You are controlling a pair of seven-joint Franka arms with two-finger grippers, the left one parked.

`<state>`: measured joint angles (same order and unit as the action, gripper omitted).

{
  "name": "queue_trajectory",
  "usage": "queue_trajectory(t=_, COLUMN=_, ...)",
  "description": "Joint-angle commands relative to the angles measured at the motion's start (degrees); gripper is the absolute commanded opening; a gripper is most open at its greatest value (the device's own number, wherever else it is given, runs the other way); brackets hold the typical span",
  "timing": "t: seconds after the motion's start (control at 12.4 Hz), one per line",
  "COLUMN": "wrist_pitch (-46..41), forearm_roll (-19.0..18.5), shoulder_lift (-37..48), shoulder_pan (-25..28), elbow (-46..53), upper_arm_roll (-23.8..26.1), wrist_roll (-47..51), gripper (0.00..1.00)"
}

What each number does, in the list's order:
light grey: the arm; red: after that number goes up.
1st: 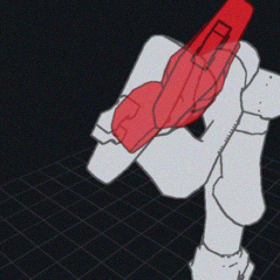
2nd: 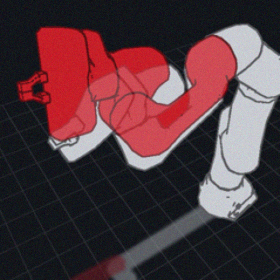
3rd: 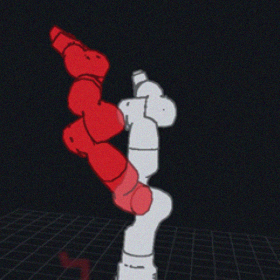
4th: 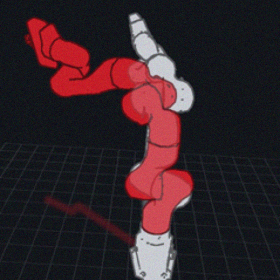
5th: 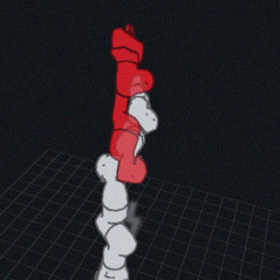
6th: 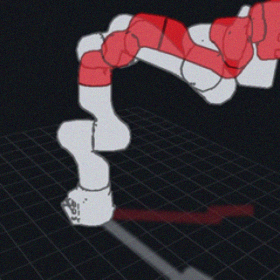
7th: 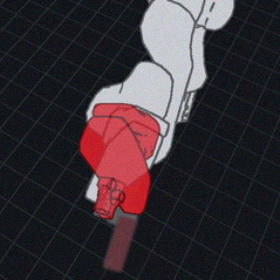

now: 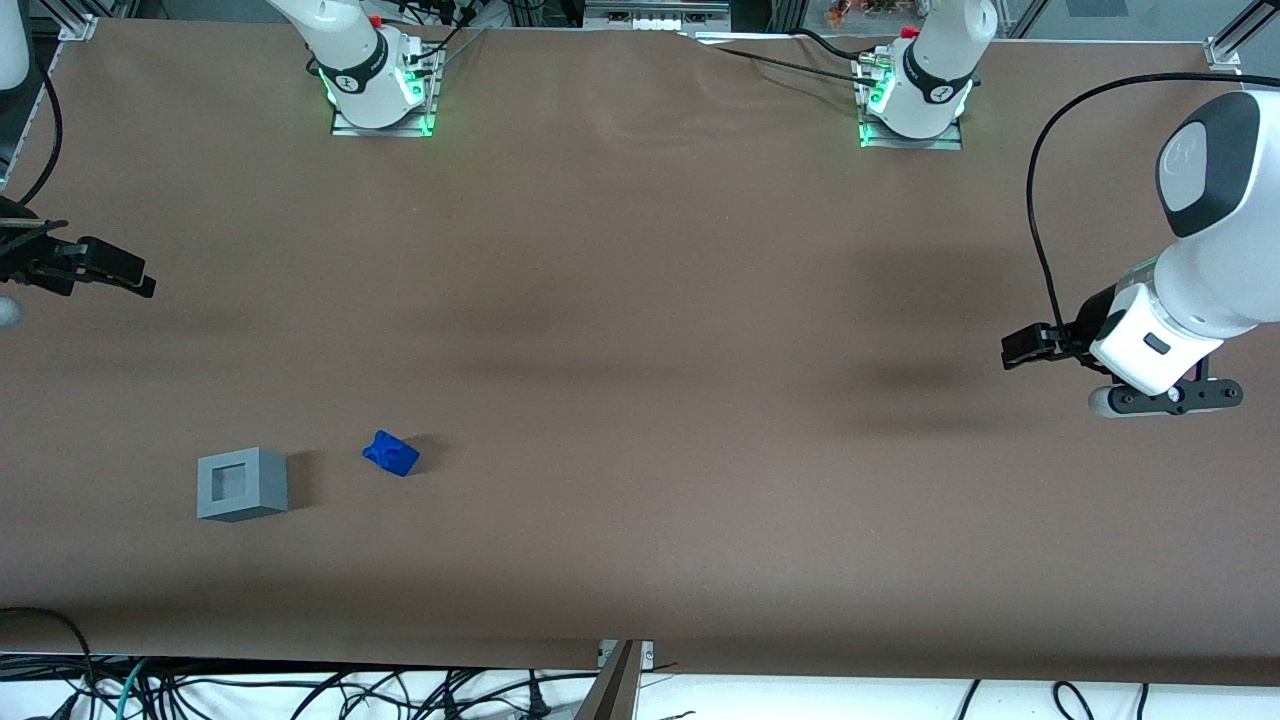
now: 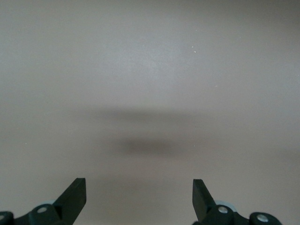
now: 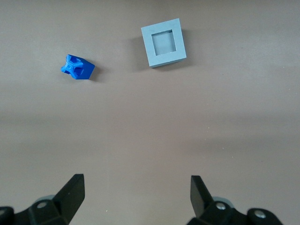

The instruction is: Insert blue part into gray base with right arm

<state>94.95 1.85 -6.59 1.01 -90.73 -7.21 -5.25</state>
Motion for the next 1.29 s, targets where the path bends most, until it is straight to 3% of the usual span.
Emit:
queue_trajectory(t=0.0, wrist_pitch=-0.20, forearm_roll=-0.27, shoulder_lift=0.44, shoulder_pan=-0.75, elbow=0.02, upper_arm_roll=0.97, wrist_roll=-0.55, gripper=1.00)
queue_trajectory(t=1.21, wrist_pitch=-0.47, forearm_roll=-0.27, shoulder_lift=-0.35, shoulder_pan=-0.83, elbow=1.52, upper_arm_roll=0.88, wrist_roll=-1.08, gripper=1.00)
